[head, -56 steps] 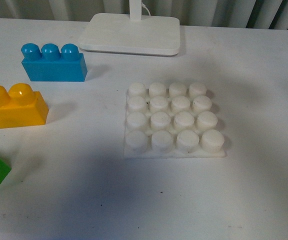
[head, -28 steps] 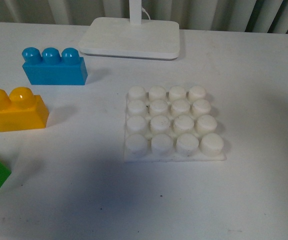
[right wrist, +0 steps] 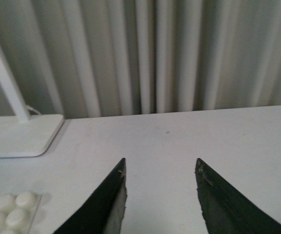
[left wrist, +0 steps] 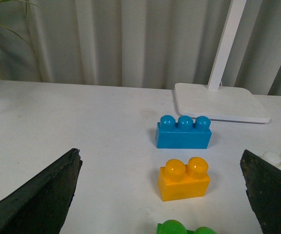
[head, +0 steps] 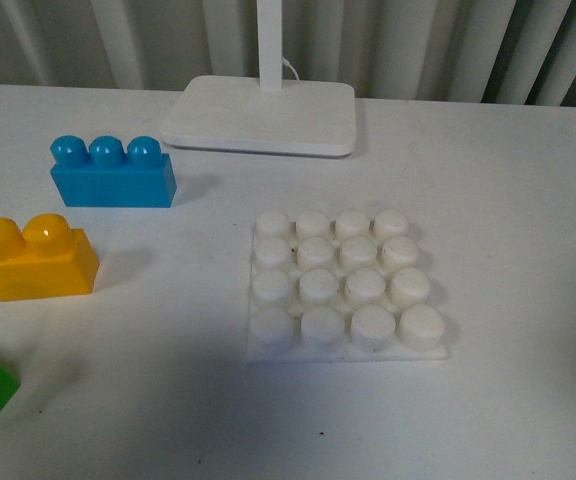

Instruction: Insert yellow block into base center

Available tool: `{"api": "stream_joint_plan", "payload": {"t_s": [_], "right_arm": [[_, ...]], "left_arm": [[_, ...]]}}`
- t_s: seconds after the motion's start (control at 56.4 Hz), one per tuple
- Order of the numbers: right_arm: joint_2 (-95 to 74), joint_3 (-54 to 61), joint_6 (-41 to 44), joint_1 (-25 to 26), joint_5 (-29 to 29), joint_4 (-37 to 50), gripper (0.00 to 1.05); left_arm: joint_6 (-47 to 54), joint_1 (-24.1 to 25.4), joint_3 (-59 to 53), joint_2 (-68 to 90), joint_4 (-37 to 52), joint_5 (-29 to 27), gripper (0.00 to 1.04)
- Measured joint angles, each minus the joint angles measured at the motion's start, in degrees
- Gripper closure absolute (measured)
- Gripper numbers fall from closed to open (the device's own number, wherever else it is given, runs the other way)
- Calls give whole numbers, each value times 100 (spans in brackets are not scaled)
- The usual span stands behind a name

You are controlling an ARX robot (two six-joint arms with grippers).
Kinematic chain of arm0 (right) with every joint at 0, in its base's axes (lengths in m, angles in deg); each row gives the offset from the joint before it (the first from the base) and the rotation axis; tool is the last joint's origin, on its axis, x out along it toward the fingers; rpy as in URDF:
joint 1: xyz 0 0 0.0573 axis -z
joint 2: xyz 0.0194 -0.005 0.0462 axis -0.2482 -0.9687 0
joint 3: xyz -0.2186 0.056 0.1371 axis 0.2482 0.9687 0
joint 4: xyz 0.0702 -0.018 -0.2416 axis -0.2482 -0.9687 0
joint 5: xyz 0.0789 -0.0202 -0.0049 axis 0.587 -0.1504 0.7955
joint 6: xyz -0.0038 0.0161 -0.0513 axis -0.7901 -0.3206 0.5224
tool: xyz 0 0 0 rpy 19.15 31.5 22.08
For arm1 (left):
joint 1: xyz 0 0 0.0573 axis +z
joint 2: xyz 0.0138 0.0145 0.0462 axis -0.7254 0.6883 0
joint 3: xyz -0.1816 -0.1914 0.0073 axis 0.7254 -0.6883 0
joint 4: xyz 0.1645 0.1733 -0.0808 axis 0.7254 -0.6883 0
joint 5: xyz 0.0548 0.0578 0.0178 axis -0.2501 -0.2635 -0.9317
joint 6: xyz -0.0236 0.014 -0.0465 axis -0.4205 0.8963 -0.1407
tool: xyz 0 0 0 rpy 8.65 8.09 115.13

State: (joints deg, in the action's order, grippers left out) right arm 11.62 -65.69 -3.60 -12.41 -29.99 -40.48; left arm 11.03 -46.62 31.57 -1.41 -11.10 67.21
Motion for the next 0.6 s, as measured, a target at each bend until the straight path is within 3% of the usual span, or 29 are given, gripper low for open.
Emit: {"api": "stream_joint_plan", "payload": {"t_s": [0.195,0.603], "right_arm": [[363,345,125,-175,-39,0,103],[1082,667,142,-175,-44,-413,104]], "left_arm": [[0,0,0,0,0,0,6],[0,0,0,0,0,2,6]]}}
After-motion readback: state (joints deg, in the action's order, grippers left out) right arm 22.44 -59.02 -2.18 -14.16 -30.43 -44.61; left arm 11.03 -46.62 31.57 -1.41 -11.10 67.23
